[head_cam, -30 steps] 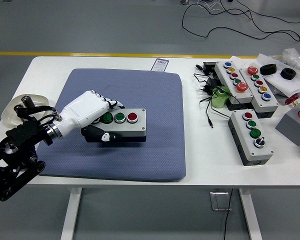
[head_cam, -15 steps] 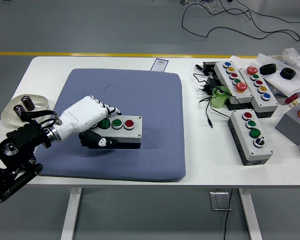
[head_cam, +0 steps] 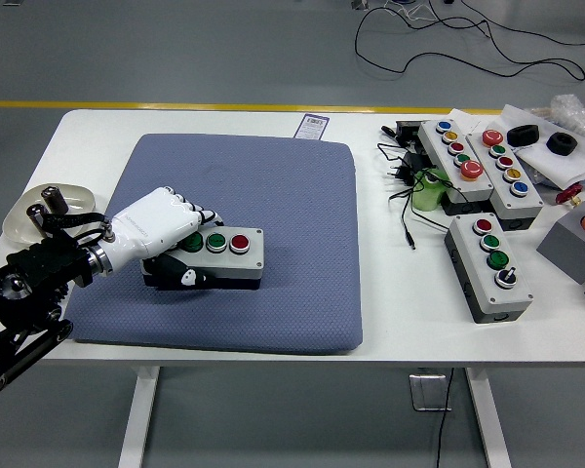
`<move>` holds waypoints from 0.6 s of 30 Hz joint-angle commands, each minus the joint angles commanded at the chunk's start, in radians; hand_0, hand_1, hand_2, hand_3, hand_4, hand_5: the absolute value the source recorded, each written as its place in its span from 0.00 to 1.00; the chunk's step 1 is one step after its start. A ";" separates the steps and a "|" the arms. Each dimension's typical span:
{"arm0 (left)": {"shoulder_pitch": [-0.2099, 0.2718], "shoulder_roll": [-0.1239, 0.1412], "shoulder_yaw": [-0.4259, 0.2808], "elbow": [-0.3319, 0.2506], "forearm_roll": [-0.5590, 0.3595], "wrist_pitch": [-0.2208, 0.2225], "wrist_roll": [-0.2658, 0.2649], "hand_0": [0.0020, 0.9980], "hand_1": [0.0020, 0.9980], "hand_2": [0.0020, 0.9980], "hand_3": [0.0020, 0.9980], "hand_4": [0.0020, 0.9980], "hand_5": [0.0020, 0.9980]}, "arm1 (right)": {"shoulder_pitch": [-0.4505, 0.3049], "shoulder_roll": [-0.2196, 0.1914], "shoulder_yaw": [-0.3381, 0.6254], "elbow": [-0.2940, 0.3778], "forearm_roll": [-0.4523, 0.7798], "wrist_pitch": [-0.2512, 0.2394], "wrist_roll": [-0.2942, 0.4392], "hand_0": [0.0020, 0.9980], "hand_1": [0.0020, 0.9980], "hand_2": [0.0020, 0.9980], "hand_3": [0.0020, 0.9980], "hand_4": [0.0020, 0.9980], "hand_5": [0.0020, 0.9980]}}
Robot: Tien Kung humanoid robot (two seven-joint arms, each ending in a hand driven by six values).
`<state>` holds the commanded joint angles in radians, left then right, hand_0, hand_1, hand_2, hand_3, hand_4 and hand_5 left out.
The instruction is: Pick up the button,place it on the desk,press the button,press the button
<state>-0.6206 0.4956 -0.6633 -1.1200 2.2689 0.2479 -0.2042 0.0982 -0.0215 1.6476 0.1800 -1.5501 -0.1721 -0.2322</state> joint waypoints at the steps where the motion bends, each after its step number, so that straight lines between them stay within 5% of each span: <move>1: 0.002 0.002 -0.001 -0.003 0.000 -0.017 0.003 0.89 0.92 1.00 0.95 0.93 0.60 | 0.000 0.000 0.000 0.000 -0.002 0.000 0.000 0.66 0.67 0.69 0.59 0.42 0.26; 7: 0.029 0.010 -0.042 -0.030 0.000 -0.060 0.010 0.89 0.92 1.00 0.95 0.93 0.60 | 0.000 0.000 0.001 0.000 -0.003 0.000 0.001 0.66 0.67 0.69 0.59 0.42 0.26; 8: 0.046 0.012 -0.068 -0.051 -0.007 -0.071 0.011 1.00 1.00 1.00 1.00 0.94 0.59 | -0.001 0.000 0.002 0.000 -0.004 0.000 0.001 0.66 0.67 0.69 0.59 0.42 0.26; 11: 0.094 0.011 -0.150 -0.113 -0.043 -0.078 0.012 1.00 1.00 1.00 1.00 0.94 0.59 | -0.001 -0.001 0.003 0.000 -0.003 0.000 0.002 0.66 0.67 0.69 0.59 0.42 0.26; 18: 0.212 -0.023 -0.384 -0.320 -0.139 0.013 0.071 0.92 0.93 0.99 0.97 0.93 0.65 | -0.001 0.000 0.007 0.000 -0.002 0.000 0.004 0.66 0.67 0.69 0.59 0.42 0.26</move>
<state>-0.4089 0.4730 -1.0473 -1.4396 2.1297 0.2608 -0.1328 0.0969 -0.0210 1.6542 0.1800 -1.5526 -0.1720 -0.2287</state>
